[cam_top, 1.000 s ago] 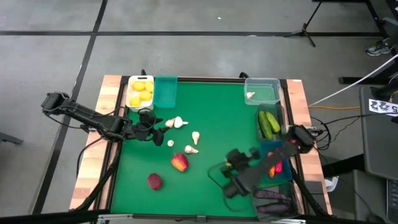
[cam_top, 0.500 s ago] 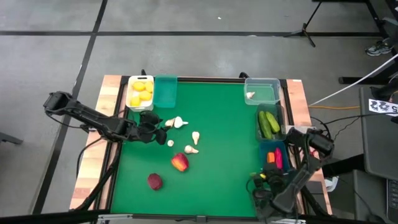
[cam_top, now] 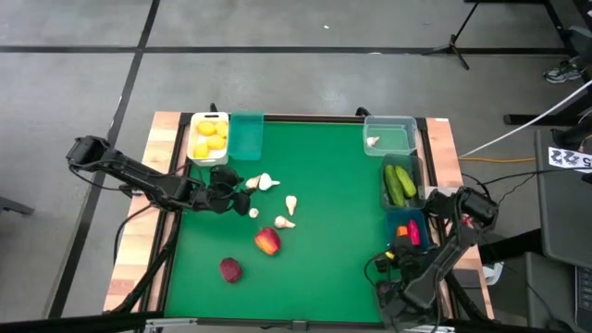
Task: Sort produce into baskets
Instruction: Put the green chili pepper into the blue bin
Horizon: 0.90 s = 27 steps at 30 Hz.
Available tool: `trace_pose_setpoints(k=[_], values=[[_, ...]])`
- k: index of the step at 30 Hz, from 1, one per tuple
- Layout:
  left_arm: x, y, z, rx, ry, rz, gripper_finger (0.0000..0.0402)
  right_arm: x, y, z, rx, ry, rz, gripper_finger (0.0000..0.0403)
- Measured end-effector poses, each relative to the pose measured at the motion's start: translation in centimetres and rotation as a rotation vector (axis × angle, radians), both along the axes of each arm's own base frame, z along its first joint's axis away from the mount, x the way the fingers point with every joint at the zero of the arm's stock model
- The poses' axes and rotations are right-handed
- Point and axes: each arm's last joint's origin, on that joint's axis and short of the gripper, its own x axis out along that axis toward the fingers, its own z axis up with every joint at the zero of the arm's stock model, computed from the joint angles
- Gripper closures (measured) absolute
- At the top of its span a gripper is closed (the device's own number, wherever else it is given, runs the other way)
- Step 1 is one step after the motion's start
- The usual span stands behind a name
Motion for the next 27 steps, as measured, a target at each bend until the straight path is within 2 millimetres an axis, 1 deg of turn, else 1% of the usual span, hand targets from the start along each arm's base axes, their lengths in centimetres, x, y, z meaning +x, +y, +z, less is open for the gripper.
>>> trace_pose_setpoints(k=[3, 6, 8, 10, 12, 14, 17, 20, 23, 27], values=[[0.5, -0.3, 0.4, -0.047, -0.053, -0.058, 0.0112, -0.2, -0.4, 1.4, 0.028, -0.051, 0.022, 0.0215], [1.5, -0.9, 1.6, -0.109, -0.162, -0.234, 0.0112, -0.7, -0.6, 3.2, 0.044, -0.139, 0.108, 0.0189], [2.1, -1.6, 2.8, -0.138, -0.269, -0.4, 0.0112, -0.9, -0.5, 4.5, 0.051, -0.193, 0.219, 0.0181], [2.6, -2.4, 4.2, -0.138, -0.379, -0.535, 0.0112, -1.2, -0.3, 6.0, 0.07, -0.207, 0.353, 0.0179], [3.2, -3.2, 5.9, -0.111, -0.431, -0.607, 0.0112, -1.6, -0.1, 7.3, 0.105, -0.182, 0.465, 0.0178], [4.0, -4.1, 7.3, -0.061, -0.441, -0.653, 0.0112, -2.1, 0.0, 8.4, 0.15, -0.168, 0.525, 0.0178], [6.4, -5.3, 9.2, 0.022, -0.442, -0.666, 0.0112, -2.8, 0.2, 9.5, 0.201, -0.175, 0.547, 0.0178], [9.6, -6.2, 10.1, 0.093, -0.404, -0.651, 0.0112, -3.4, 0.5, 10.1, 0.222, -0.204, 0.553, 0.0178], [13.3, -6.9, 9.7, 0.163, -0.325, -0.684, 0.0112, -4.2, 1.2, 10.5, 0.232, -0.231, 0.595, 0.0178], [18.0, -7.4, 8.0, 0.193, -0.26, -0.74, 0.0112, -5.3, 2.0, 11.4, 0.265, -0.25, 0.64, 0.0178]])
